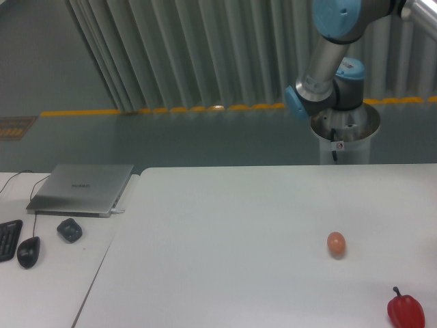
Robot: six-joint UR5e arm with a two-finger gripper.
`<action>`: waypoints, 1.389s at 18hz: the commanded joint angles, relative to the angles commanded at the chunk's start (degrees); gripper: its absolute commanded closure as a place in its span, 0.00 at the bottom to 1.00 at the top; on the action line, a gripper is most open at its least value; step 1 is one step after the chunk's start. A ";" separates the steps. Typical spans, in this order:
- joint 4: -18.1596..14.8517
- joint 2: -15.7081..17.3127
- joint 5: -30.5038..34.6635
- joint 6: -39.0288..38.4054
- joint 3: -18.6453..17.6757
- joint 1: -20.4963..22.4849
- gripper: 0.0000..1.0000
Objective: Place the green peppers in a basket
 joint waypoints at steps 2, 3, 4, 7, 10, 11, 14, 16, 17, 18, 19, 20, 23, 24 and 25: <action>0.00 0.00 0.00 -0.09 0.00 0.09 0.00; 0.00 0.00 -0.09 -0.09 0.26 0.26 0.00; 0.00 0.09 -0.17 -0.09 0.44 0.53 0.00; -0.09 0.26 -0.17 -0.61 0.09 0.88 0.00; -0.44 0.35 -0.18 -1.14 -0.26 0.97 0.00; -0.53 0.61 -0.09 -0.97 -0.87 0.97 0.00; -2.71 1.84 -0.09 -0.62 -3.59 0.97 0.00; -5.61 3.33 -0.09 -0.44 -5.79 1.06 0.00; -7.63 4.03 -0.17 -0.44 -6.76 1.06 0.00; -10.52 4.74 -0.26 -0.44 -7.46 1.06 0.00; -12.90 5.09 -0.35 -0.53 -7.64 0.97 0.00; -13.88 5.27 -0.44 -0.53 -8.17 0.88 0.00; -14.50 7.11 -0.53 -0.53 -9.40 0.62 0.00; -15.02 7.73 -0.53 -0.53 -9.67 0.53 0.00; -15.99 8.26 -0.44 -0.44 -9.67 0.44 0.00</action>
